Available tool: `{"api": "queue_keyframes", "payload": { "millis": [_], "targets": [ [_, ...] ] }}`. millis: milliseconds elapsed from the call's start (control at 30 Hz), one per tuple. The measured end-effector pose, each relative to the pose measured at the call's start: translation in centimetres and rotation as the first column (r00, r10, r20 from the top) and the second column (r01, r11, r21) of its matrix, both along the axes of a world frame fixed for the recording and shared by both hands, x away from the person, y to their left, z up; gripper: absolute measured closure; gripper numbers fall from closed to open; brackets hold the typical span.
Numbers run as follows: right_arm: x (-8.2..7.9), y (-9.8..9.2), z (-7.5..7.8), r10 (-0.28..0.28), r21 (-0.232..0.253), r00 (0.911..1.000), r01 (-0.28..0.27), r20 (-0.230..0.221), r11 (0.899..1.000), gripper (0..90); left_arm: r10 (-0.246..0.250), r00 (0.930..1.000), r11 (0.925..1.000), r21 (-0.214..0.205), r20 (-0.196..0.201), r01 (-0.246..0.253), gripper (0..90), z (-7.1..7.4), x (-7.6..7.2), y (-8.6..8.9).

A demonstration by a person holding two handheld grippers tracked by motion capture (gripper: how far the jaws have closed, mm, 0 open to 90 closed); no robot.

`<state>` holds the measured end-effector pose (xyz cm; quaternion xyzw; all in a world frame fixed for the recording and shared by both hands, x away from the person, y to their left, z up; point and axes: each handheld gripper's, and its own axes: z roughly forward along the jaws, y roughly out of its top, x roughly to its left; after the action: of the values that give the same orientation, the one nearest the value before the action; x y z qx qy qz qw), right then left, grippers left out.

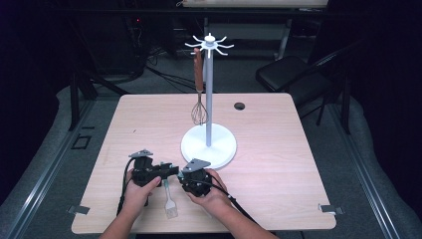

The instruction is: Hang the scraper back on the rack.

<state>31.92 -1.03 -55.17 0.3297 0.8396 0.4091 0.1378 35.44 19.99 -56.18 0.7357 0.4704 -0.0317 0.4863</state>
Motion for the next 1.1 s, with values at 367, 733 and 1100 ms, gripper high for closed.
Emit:
{"api": "queue_keyframes", "payload": {
  "millis": [367, 733, 1100],
  "targets": [
    [0.1, 0.0, -0.3, -0.012, 0.000, 0.9998, 0.012, -0.016, 1.000, 74.9, -0.013, 0.9994, 0.9999, 0.000, -0.031, 0.013, 60.0, -0.4, 0.2, -0.2],
    [1.0, 0.0, -1.7, -0.030, -0.055, 0.9907, 0.023, -0.133, 0.998, 67.0, -0.003, 0.9998, 0.9999, 0.010, -0.018, 0.004, 63.4, -0.4, 0.2, -0.3],
    [0.5, -0.4, -1.6, -0.015, -0.088, 0.9821, -0.002, -0.188, 0.996, 77.1, -0.012, 0.9999, 0.9993, 0.035, -0.003, 0.012, 65.1, -0.3, 0.0, -0.6]
  ]
}}
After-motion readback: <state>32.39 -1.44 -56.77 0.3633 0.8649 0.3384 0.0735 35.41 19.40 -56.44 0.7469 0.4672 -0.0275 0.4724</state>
